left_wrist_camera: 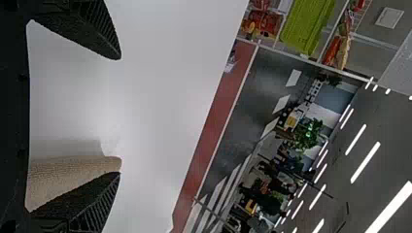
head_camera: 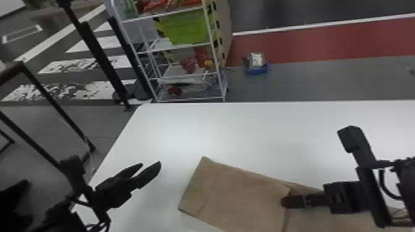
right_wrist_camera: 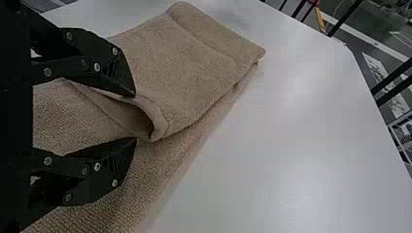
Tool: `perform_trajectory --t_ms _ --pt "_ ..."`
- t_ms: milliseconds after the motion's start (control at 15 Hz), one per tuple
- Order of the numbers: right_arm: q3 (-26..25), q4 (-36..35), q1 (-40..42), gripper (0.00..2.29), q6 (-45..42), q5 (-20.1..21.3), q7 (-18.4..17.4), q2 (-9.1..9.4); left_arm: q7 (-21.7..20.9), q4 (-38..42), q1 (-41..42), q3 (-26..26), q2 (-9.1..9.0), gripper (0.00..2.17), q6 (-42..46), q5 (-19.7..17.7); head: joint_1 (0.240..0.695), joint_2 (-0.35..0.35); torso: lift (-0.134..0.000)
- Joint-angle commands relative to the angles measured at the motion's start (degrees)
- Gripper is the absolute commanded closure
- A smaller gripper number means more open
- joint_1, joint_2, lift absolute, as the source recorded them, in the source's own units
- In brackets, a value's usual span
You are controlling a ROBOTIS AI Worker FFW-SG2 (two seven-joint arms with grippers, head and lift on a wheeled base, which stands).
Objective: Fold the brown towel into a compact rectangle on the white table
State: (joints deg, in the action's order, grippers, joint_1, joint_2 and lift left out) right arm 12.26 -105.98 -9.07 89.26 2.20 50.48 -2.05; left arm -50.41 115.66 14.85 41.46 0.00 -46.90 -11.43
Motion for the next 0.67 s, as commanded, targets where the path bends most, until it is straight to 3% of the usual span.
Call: perform_trajectory --t_ms 0,67,133,600 --pt "0.93 0.16 -0.15 0.67 0.82 0.61 0.05 0.29 -0.04 -0.08 0.0 0.2 -0.15 0.02 0.0 0.0 0.695 0.35 -0.124" --pt "1.1 0.25 -0.15 0.69 0.82 0.79 -0.03 0.29 -0.04 -0.26 0.0 0.2 -0.15 0.02 0.0 0.0 0.695 0.35 -0.124" --pt "1.19 0.25 -0.15 0.86 0.82 1.05 -0.12 0.38 -0.04 -0.26 0.0 0.28 -0.15 0.02 0.0 0.0 0.695 0.35 -0.124" --pt "1.45 0.42 -0.07 0.94 0.82 1.67 -0.12 0.64 -0.22 -0.7 -0.09 0.2 -0.15 0.02 0.18 0.0 0.695 0.35 -0.124"
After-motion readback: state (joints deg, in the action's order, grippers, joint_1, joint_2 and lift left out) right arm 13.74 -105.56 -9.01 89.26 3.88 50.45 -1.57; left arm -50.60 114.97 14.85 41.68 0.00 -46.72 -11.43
